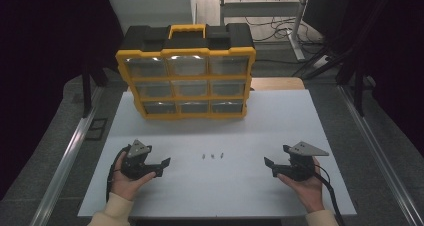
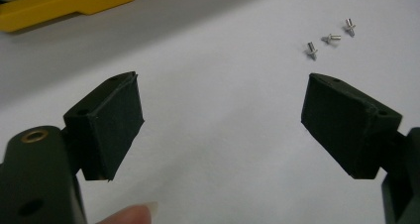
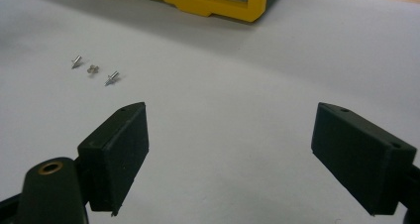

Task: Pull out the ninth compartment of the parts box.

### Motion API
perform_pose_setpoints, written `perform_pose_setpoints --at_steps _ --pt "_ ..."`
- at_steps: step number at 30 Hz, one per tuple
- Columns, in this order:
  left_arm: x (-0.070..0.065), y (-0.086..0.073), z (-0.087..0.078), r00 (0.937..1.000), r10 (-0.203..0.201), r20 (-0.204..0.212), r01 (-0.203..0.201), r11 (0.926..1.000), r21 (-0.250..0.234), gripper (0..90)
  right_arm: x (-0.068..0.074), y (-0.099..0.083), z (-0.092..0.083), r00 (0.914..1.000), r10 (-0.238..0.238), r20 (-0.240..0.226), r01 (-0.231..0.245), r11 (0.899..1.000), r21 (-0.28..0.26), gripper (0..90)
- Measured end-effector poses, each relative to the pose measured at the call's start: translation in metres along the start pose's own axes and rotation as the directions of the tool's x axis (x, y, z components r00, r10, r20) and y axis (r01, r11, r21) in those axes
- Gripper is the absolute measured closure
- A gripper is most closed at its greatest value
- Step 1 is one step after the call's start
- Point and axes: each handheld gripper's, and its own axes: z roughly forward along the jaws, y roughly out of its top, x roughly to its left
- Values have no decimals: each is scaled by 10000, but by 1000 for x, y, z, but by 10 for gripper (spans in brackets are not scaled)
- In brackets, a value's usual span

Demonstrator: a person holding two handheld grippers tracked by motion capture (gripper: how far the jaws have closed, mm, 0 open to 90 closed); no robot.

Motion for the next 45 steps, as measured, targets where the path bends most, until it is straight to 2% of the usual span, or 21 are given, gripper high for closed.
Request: perform_pose_setpoints --at_steps 7,18,24,30,41,42,45 --pt "1 -1 1 9999 -61 84 60 10000 19 158 -1 -1 6 9999 -29 -146 32 9998 211 134" --pt "1 -2 0 9999 -99 118 99 10000 2 148 -1 0 5 9998 1 192 -3 9999 101 100" --pt "1 -2 0 9999 -57 154 57 10000 30 126 3 2 4 9993 -88 360 84 9999 96 78" --pt "-2 -2 0 9997 72 215 -72 10000 26 118 7 6 4 9990 41 456 -39 10000 -46 63" --pt "0 -3 1 9999 75 150 -77 9999 78 118 20 11 8 9994 -68 346 74 9998 -177 71" --pt "0 -3 1 9999 58 136 -59 9999 81 119 21 12 8 9998 49 214 -44 9997 -233 73" --pt "0 -3 1 9999 26 125 -27 10000 90 120 23 13 10 9997 135 212 -129 9995 -300 76"
